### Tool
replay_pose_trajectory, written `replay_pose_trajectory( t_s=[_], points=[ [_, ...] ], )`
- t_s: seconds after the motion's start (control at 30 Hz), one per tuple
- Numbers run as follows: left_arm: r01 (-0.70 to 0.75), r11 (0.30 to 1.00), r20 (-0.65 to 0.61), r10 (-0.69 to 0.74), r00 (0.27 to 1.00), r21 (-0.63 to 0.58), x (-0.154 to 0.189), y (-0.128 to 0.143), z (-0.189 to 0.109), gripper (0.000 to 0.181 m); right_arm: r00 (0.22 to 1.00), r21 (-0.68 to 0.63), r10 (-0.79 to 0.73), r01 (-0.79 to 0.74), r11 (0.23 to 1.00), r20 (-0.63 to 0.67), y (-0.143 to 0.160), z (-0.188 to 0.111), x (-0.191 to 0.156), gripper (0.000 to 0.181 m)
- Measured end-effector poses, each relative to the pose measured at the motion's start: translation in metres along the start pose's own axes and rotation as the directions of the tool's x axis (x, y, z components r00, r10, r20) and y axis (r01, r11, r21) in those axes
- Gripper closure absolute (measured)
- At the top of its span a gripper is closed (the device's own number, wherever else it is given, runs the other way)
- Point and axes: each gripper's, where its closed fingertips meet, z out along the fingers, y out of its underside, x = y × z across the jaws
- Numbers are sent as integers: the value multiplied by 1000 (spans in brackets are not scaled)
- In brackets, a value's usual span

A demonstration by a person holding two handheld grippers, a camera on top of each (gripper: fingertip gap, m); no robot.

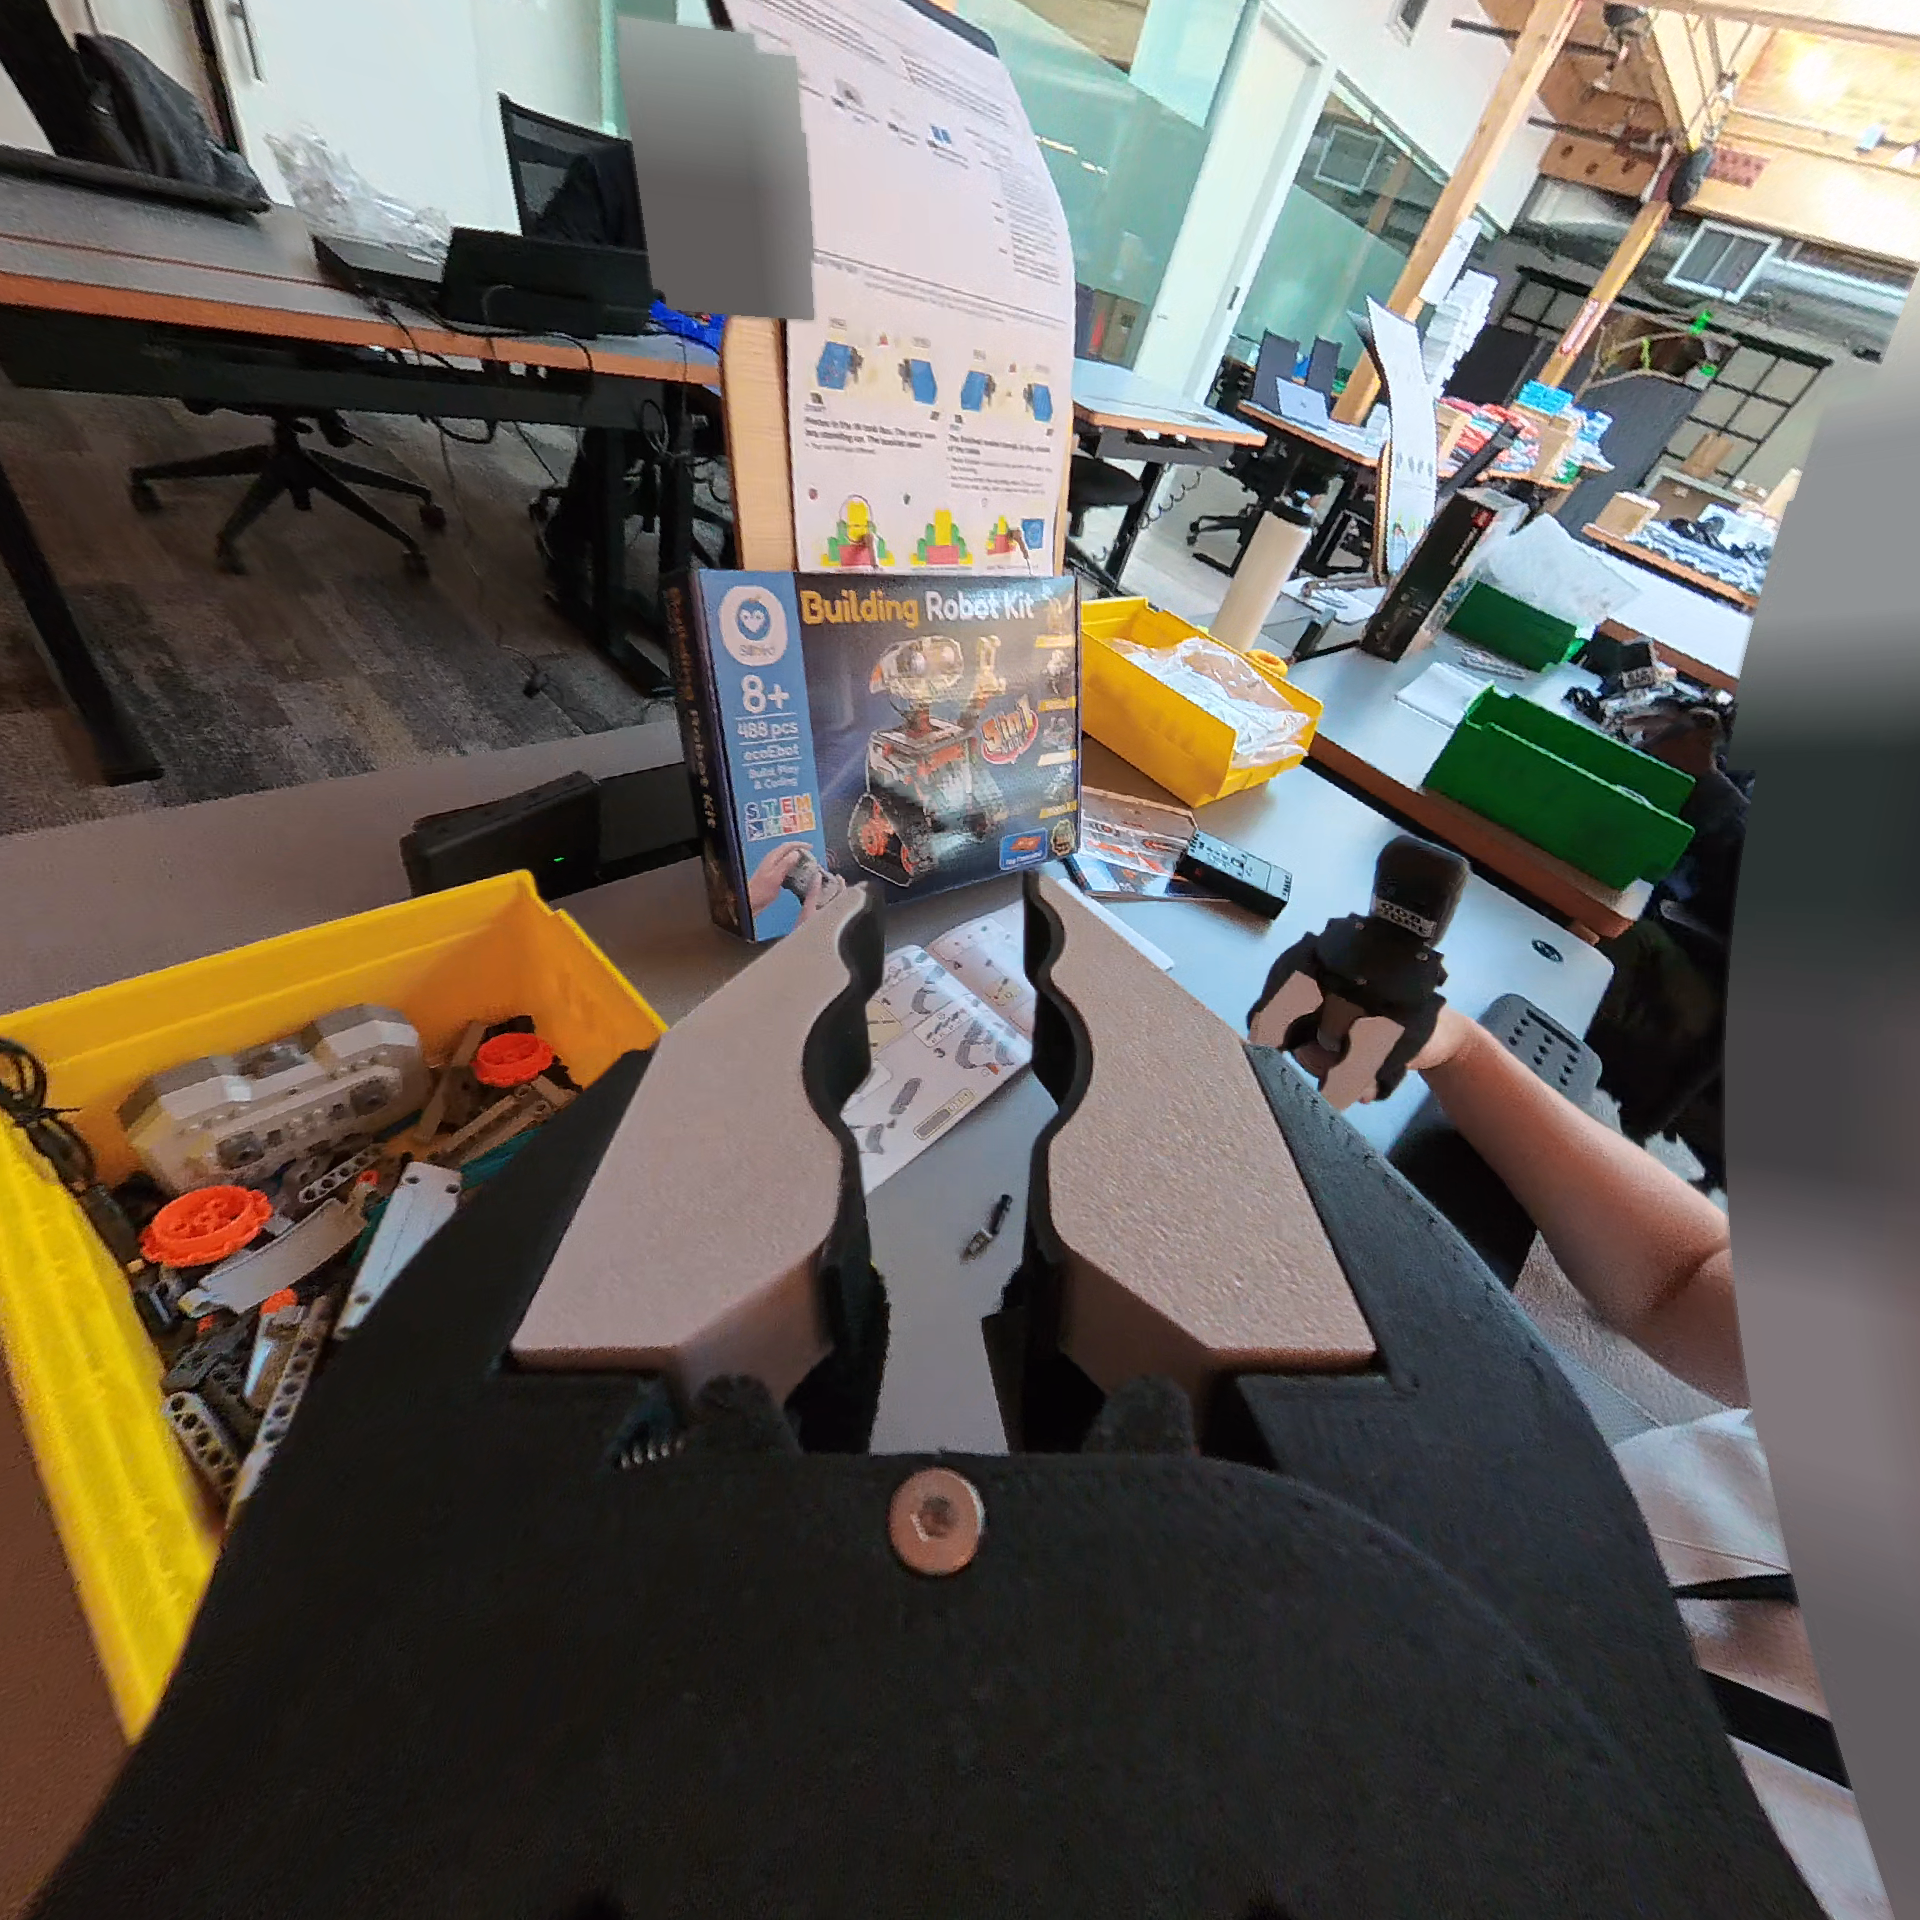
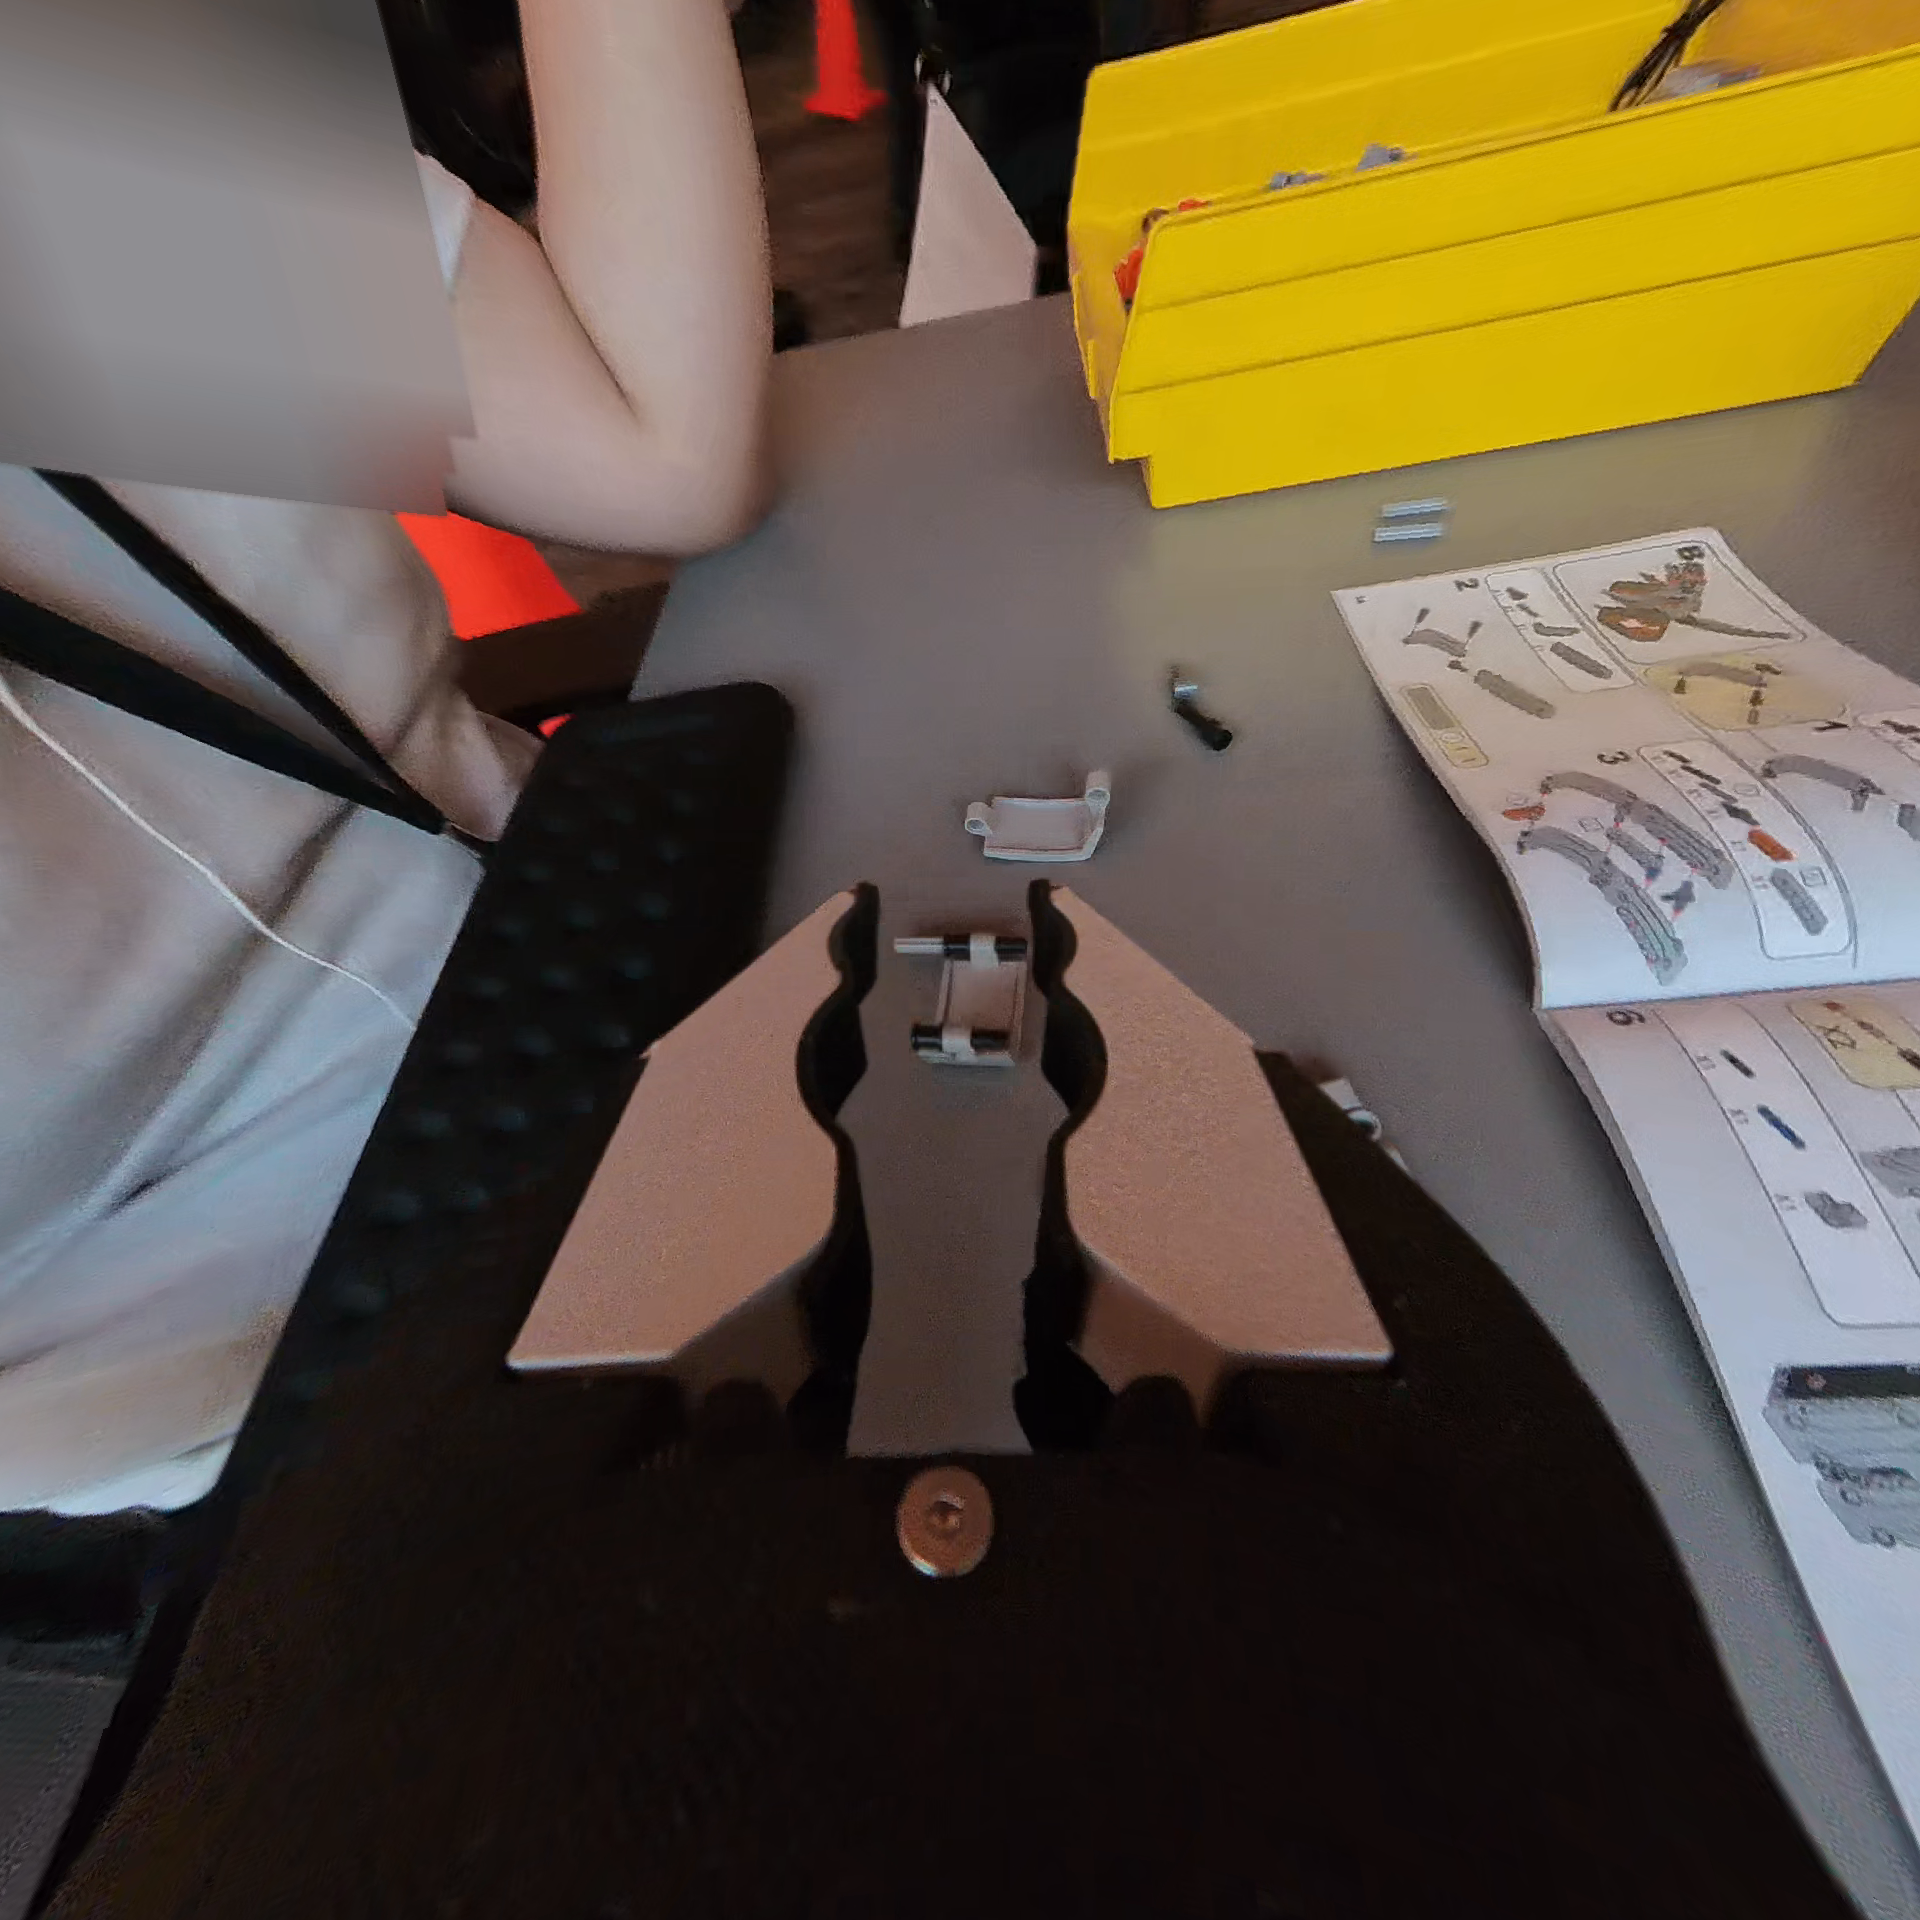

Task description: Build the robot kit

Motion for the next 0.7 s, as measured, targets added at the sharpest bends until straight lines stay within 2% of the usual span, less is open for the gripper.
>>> replay_pose_trajectory(
  t_s=[0.1,0.17,0.33,0.43,0.5,0.53,0.57,0.63,0.7],
  points=[
    [-41,997,-29,39,999,-71,14,9,19,156,985,-135,-157,147,980,-70,17,17,-4,136],
    [-78,990,-62,71,996,-121,26,16,30,156,978,-205,-184,162,965,-94,30,24,-3,130],
    [-128,974,-110,109,988,-189,42,28,47,155,962,-316,-248,201,927,-118,52,30,3,132],
    [-124,970,-122,101,987,-208,43,31,53,156,973,-329,-194,144,933,-125,58,30,7,135],
    [-121,968,-124,95,988,-221,43,33,56,155,983,-343,-148,104,934,-105,63,31,5,144],
    [-119,967,-123,93,988,-226,42,34,57,155,984,-361,-139,90,928,-112,66,30,7,157],
    [-118,966,-123,91,988,-230,42,34,59,155,983,-365,-136,82,928,-124,66,29,9,158],
    [-116,966,-143,84,986,-233,45,35,62,155,978,-285,-144,97,954,-150,50,27,12,158],
    [-118,970,-239,66,969,-212,59,33,66,156,946,-157,-189,151,976,-264,19,16,25,158]
  ],
)
